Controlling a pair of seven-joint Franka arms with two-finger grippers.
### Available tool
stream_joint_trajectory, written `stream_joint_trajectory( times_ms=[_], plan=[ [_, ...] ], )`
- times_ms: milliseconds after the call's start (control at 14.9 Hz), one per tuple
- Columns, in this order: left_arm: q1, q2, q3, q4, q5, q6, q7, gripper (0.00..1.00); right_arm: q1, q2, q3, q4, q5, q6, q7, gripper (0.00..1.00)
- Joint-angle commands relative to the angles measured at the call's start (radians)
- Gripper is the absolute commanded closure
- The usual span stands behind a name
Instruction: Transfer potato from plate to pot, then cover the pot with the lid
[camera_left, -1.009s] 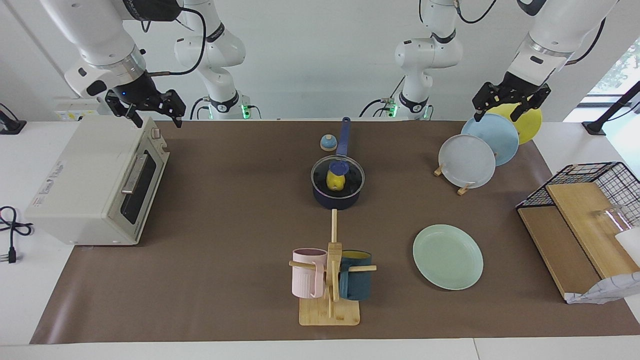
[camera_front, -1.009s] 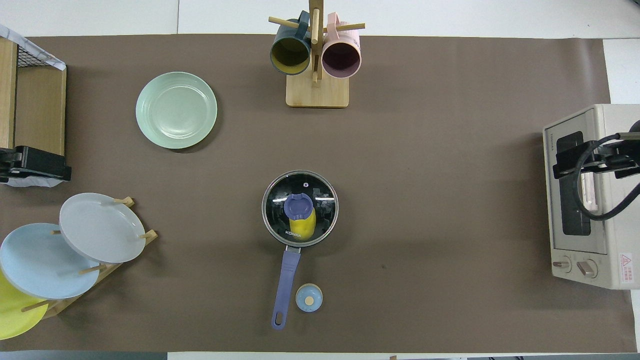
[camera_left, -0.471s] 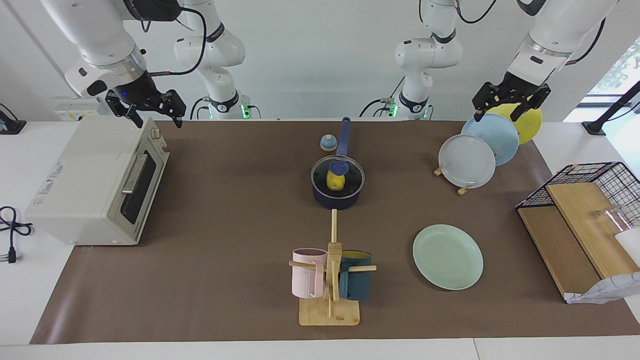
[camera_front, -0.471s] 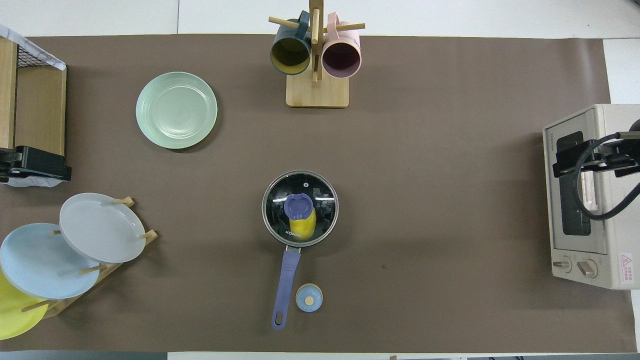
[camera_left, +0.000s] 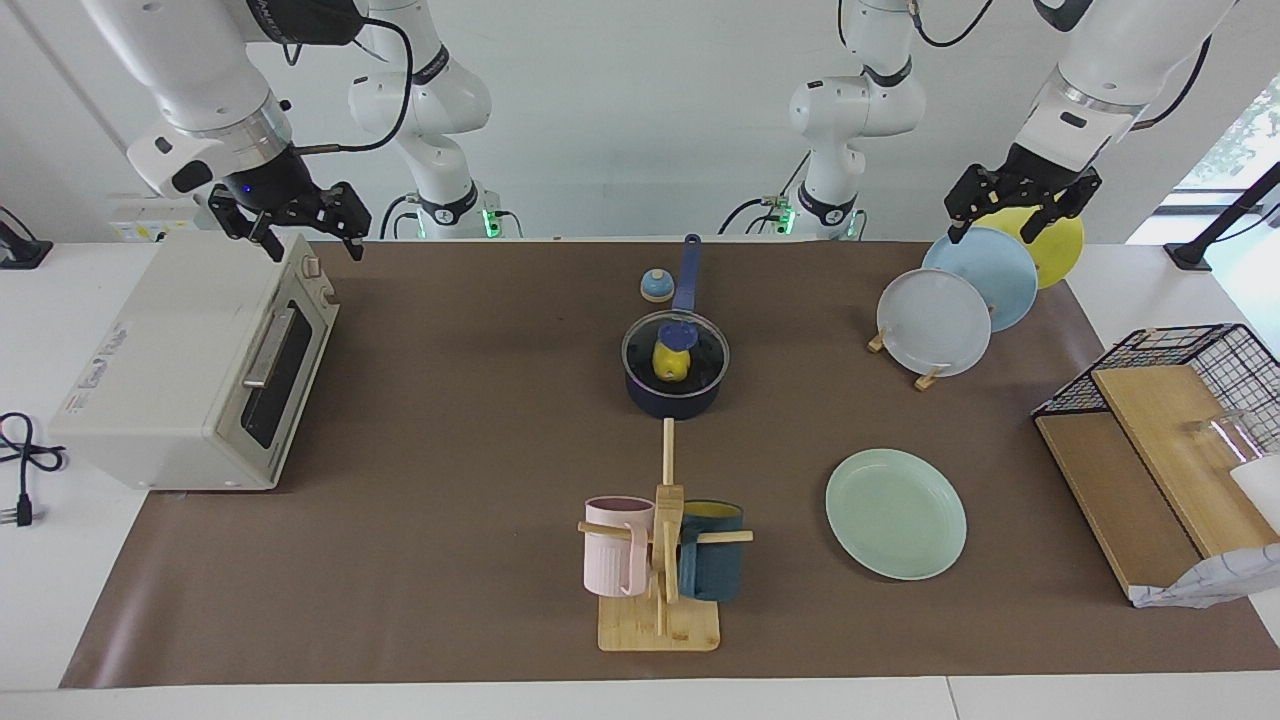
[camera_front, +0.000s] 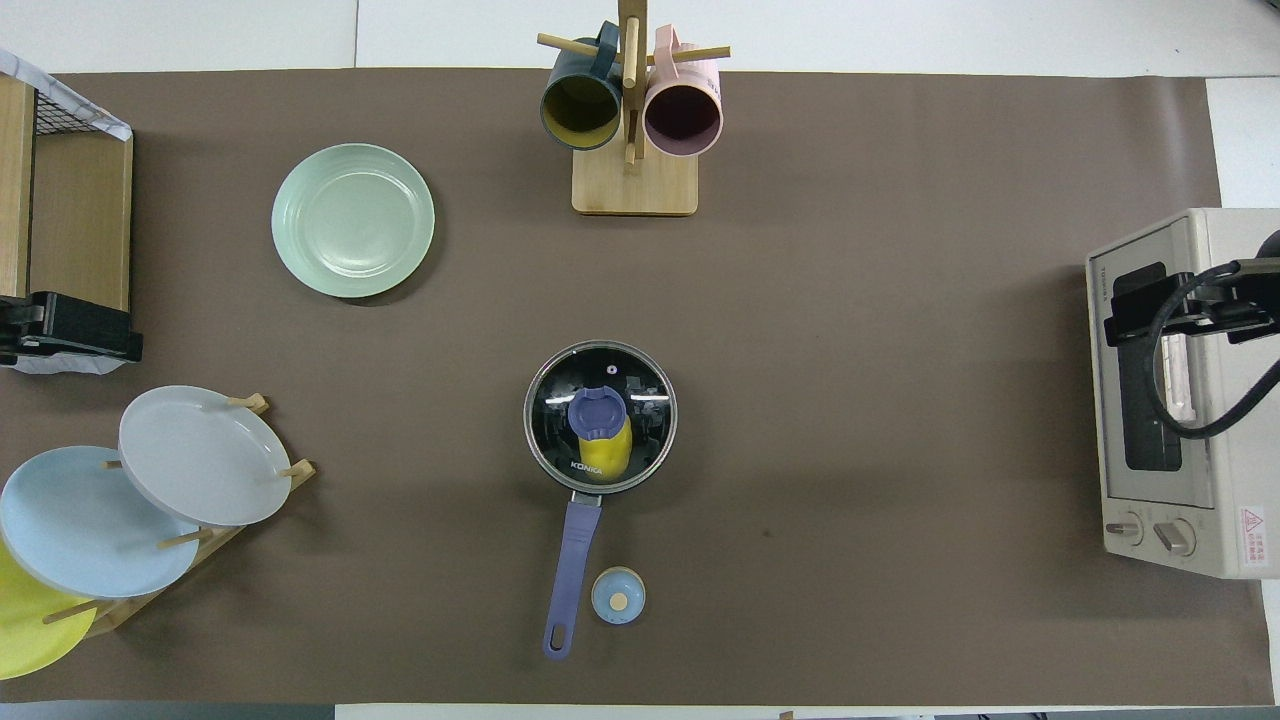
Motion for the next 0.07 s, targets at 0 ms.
stream_joint_trajectory(
  times_ms=[0],
  plan=[
    [0.004, -0.022, -0.003, -0.018, 0.010, -0.004, 0.001, 0.00, -0.004, -0.012, 0.003, -0.022, -0.004, 0.022, -0.025, 0.00]
  ],
)
